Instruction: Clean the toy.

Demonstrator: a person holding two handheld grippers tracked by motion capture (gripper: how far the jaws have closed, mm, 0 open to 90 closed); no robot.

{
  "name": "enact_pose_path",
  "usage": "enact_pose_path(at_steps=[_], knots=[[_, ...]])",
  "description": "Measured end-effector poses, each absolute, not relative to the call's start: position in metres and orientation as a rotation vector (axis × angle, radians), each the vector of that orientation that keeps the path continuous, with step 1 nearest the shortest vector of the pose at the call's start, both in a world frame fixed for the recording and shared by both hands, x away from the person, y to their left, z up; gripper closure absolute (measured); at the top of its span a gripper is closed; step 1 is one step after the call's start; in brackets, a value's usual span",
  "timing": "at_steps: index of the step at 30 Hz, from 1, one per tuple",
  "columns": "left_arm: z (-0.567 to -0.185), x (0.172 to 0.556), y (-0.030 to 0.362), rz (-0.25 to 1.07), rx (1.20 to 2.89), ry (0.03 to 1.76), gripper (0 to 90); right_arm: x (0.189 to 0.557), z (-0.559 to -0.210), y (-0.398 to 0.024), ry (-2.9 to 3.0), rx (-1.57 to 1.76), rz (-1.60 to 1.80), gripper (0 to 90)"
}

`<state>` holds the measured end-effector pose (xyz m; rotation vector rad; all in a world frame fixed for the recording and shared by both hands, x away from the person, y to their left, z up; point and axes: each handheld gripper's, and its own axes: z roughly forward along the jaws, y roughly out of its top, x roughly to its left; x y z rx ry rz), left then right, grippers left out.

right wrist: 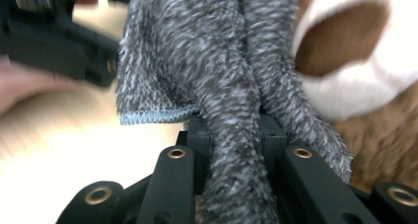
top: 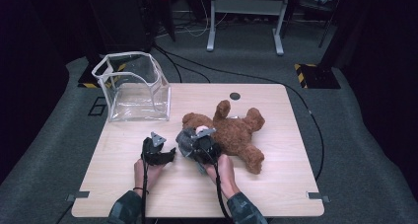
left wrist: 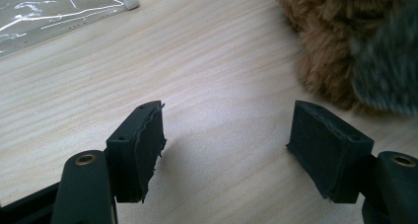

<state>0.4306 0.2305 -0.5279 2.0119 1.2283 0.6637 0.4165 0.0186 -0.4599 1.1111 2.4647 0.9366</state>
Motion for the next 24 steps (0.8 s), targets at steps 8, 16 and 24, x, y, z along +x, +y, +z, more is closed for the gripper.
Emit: enact_pose_path(at_steps=[8,16,24], knots=[[-0.528,0.43,0.23,0.677,2.018,1.219,28.9,0.397,-0.442,-0.004,2.442,1.138,0.992,74.8],[-0.527,0.43,0.23,0.675,2.031,1.206,28.9,0.412,-0.387,-0.034,2.154,1.191,1.064,74.5],[-0.528,0.428,0.225,0.676,2.045,1.156,28.0,0.438,-0.418,-0.023,2.209,1.312,0.937,74.6]])
